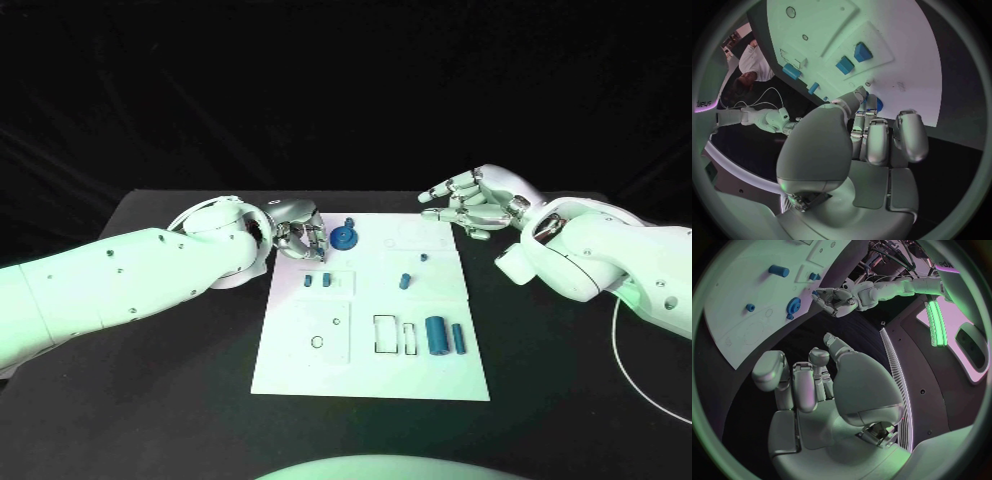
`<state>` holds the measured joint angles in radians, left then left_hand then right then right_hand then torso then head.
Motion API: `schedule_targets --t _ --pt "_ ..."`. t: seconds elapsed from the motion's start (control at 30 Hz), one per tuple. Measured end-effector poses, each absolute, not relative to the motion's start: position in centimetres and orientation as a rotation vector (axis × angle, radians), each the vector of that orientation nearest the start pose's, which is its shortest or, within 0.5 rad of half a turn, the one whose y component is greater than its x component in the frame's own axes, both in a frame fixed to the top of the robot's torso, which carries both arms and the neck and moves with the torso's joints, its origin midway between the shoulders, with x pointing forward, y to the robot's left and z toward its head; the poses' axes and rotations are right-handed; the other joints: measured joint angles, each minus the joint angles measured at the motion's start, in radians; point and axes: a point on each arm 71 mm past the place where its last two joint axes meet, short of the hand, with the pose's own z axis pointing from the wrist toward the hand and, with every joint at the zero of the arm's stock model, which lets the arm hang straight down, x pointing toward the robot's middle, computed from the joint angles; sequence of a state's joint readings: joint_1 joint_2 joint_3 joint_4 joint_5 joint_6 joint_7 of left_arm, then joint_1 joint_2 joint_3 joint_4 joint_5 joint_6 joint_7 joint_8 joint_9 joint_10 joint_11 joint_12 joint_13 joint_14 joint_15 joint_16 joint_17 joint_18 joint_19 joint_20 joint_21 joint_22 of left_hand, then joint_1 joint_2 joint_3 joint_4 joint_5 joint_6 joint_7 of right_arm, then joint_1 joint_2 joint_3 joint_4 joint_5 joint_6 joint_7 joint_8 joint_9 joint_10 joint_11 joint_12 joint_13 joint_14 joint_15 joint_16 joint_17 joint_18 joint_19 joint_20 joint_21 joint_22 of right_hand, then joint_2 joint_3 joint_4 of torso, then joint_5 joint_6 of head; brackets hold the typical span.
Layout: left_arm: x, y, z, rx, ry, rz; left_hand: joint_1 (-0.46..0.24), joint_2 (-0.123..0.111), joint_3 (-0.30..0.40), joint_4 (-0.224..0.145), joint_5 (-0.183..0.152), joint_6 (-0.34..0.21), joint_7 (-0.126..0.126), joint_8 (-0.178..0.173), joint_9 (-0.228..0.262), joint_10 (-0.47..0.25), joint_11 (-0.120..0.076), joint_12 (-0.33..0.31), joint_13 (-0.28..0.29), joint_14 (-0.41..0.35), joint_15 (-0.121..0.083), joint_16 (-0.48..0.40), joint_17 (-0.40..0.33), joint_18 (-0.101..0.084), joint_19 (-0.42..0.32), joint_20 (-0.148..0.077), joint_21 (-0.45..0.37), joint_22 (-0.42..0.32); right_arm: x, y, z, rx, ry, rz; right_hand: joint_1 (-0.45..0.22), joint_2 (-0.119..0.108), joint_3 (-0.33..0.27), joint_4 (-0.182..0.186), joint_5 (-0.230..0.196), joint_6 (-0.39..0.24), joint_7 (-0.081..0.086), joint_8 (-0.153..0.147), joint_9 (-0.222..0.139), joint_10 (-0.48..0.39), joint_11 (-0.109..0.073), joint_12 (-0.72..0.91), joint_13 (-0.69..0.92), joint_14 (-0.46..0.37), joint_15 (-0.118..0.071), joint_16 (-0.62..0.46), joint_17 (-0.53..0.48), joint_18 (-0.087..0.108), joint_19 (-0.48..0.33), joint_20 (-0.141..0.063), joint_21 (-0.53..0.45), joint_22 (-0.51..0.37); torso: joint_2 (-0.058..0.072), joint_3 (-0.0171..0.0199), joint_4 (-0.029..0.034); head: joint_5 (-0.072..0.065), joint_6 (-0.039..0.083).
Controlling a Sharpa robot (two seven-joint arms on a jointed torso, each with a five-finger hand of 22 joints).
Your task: Assemble the parts on the task board
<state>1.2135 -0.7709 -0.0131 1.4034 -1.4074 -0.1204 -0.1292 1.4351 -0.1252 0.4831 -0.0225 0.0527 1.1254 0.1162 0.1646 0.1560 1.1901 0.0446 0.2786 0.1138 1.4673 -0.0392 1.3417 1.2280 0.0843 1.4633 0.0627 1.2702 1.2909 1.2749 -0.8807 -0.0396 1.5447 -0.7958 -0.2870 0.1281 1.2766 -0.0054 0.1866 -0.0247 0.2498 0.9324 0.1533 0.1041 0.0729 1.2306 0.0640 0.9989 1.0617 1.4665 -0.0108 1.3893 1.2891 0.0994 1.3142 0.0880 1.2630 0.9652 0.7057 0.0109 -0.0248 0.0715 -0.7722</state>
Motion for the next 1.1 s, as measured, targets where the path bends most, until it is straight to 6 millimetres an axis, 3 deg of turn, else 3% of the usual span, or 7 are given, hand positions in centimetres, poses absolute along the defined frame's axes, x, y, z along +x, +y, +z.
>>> schedule_targets --t 1.1 --pt "51.8 19.3 -20.2 0.141 1.894 -0.573 0.0 0.0 0.003 -0.003 -0.001 0.0 0.0 -0.003 -0.002 0.0 0.0 -0.004 0.001 0.0 0.0 0.0 -0.002 0.0 0.0 0.0 0.0 0.0 49.3 -20.7 -14.7 0.326 1.661 1.13 0.0 0.0 0.0 0.0 0.0 0.0 0.0 0.0 0.0 0.0 0.0 0.0 0.0 0.0 0.0 0.0 0.0 0.0 0.0 0.0 0.0 0.0 0.0 0.0007 -0.0011 0.003 -0.004"
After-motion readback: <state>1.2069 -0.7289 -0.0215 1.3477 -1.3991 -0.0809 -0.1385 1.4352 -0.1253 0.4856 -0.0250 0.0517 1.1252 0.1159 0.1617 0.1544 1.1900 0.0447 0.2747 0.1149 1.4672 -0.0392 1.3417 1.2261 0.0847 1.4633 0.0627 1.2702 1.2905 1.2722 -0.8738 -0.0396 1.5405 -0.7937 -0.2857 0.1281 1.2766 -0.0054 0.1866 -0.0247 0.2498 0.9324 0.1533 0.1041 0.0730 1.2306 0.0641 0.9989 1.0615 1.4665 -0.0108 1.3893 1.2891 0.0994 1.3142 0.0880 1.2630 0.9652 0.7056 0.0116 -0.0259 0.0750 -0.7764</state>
